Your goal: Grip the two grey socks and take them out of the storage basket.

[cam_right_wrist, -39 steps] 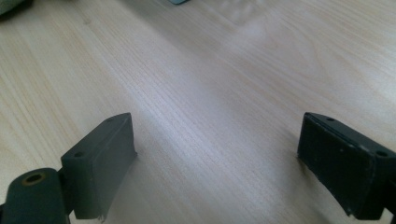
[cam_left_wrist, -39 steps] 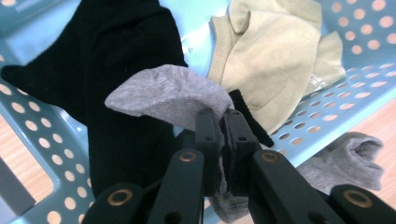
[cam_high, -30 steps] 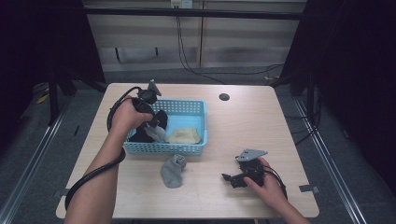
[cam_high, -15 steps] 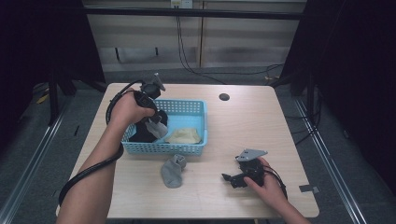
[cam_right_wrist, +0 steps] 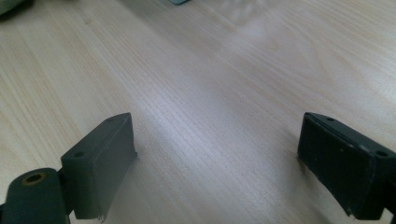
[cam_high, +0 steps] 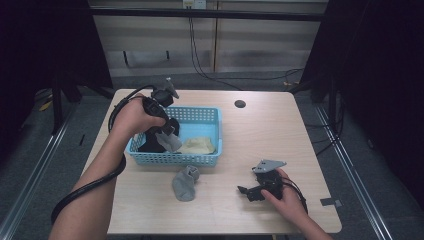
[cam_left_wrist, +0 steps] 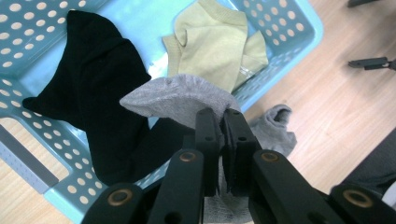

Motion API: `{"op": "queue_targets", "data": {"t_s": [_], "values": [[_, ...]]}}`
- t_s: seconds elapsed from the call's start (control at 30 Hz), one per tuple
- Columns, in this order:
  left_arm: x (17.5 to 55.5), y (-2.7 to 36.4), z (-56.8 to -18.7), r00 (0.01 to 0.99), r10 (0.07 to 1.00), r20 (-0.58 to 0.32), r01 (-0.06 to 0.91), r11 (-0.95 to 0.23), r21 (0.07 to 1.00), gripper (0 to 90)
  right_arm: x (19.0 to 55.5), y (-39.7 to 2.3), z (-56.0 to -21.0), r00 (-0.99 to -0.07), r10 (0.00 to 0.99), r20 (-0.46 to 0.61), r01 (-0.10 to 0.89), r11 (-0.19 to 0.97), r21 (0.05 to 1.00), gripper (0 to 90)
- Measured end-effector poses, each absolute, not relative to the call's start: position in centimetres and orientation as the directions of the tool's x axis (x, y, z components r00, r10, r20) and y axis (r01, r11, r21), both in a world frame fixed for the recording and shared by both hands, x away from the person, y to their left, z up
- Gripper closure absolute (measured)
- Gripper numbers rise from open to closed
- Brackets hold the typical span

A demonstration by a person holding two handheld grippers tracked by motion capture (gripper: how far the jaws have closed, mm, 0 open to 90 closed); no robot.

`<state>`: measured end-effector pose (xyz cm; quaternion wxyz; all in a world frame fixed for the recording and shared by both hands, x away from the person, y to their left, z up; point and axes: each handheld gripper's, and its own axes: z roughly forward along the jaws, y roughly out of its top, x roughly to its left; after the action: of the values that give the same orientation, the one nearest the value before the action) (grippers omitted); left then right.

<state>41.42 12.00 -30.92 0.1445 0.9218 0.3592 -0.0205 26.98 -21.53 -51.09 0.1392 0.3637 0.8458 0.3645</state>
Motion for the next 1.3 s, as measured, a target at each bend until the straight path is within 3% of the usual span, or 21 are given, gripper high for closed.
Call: {"op": "queue_targets", "data": {"t_s": [0.9,1.3], "values": [[36.8,13.7,-29.3,0.791,0.603,-0.103,0.604,-0.742,0.291,85.6,27.0,-21.5,-51.1,-0.696,0.718,0.029,0.513,0.469,0.719,10.7],[34.4,13.9,-30.3,0.817,0.567,-0.108,0.571,-0.767,0.292,85.6,27.0,-21.5,-51.1,-0.696,0.718,0.029,0.513,0.469,0.719,10.7]]}}
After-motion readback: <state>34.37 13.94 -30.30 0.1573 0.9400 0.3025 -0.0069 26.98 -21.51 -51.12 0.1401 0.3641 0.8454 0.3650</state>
